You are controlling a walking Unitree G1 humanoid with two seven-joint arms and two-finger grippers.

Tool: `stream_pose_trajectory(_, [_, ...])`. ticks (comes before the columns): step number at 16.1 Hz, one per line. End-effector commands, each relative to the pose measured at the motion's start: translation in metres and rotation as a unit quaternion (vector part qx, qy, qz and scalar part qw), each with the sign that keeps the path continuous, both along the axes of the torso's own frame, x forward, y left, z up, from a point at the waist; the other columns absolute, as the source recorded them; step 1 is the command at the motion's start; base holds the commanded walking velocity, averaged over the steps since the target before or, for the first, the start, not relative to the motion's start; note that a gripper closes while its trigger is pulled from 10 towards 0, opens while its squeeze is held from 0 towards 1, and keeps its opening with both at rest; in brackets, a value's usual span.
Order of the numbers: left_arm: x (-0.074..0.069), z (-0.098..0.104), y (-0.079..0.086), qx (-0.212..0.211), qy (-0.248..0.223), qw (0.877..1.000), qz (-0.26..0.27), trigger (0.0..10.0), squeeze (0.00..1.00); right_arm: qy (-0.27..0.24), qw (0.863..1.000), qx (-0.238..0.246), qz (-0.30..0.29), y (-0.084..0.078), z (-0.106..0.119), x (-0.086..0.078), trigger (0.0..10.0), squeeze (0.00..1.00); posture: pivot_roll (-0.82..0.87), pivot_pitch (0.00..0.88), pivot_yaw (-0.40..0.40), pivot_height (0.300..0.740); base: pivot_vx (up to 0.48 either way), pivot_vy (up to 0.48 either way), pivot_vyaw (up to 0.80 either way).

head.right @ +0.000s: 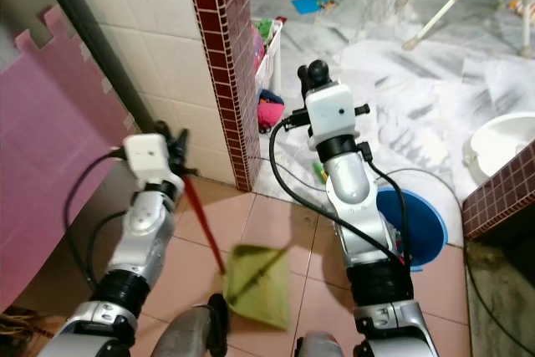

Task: Sweep floor

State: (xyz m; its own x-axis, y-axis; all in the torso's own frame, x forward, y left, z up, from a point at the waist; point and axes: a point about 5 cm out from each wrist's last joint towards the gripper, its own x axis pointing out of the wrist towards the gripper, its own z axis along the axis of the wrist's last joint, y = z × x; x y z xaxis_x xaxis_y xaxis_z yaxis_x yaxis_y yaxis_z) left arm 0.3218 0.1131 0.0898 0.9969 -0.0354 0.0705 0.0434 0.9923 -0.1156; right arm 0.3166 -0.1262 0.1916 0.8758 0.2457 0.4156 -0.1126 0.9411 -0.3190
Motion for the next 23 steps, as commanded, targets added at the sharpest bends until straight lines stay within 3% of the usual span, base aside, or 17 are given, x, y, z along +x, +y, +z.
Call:
stream_pose_trajectory(1, [0.002, 0.011, 0.007, -0.001, -0.025, 1.0, 0.01, 10.0, 0.0, -0.026, 0.999, -0.003, 0.019, 0.009, 0.007, -0.003, 10.0, 0.0, -0.05, 0.086, 0.037, 0.74, 0.428, 0.0, 0.0])
stream_pose_trajectory(10, [0.0, 0.009, 0.006, -0.002, -0.022, 1.0, 0.007, 10.0, 0.0, -0.013, 1.0, -0.005, 0.026, 0.01, 0.0, -0.003, 10.0, 0.0, -0.06, 0.099, 0.031, 0.74, 0.433, 0.0, 0.0])
stream_pose_trajectory(12, [0.0, 0.011, 0.008, 0.01, -0.028, 0.999, 0.026, 10.0, 0.0, -0.011, 1.0, -0.006, 0.027, 0.01, -0.001, -0.003, 10.0, 0.0, -0.06, 0.098, 0.029, 0.74, 0.343, 0.0, 0.0])
stream_pose_trajectory(14, [0.0, 0.009, 0.01, 0.022, -0.023, 0.998, 0.054, 10.0, 0.0, -0.006, 1.0, -0.01, 0.029, 0.009, -0.004, -0.003, 10.0, 0.0, -0.06, 0.101, 0.028, 0.74, 0.0, 0.0, 0.0])
stream_pose_trajectory(19, [-0.001, -0.001, 0.01, 0.027, -0.011, 0.998, 0.052, 10.0, 0.0, 0.016, 0.999, -0.02, 0.023, 0.006, -0.011, -0.001, 10.0, 0.0, -0.06, 0.106, 0.022, 0.74, 0.0, 0.0, 0.0])
stream_pose_trajectory(21, [0.0, -0.002, 0.019, 0.04, -0.031, 0.993, 0.109, 10.0, 0.0, 0.029, 0.999, -0.022, 0.021, 0.006, -0.017, 0.0, 10.0, 0.0, -0.07, 0.111, 0.018, 0.74, 0.0, 0.0, 0.0])
stream_pose_trajectory(23, [0.002, -0.007, 0.024, 0.032, -0.004, 0.988, 0.149, 10.0, 0.0, 0.045, 0.999, -0.022, 0.021, 0.006, -0.022, 0.0, 10.0, 0.0, -0.07, 0.111, 0.018, 0.74, 0.0, 0.0, 0.0])
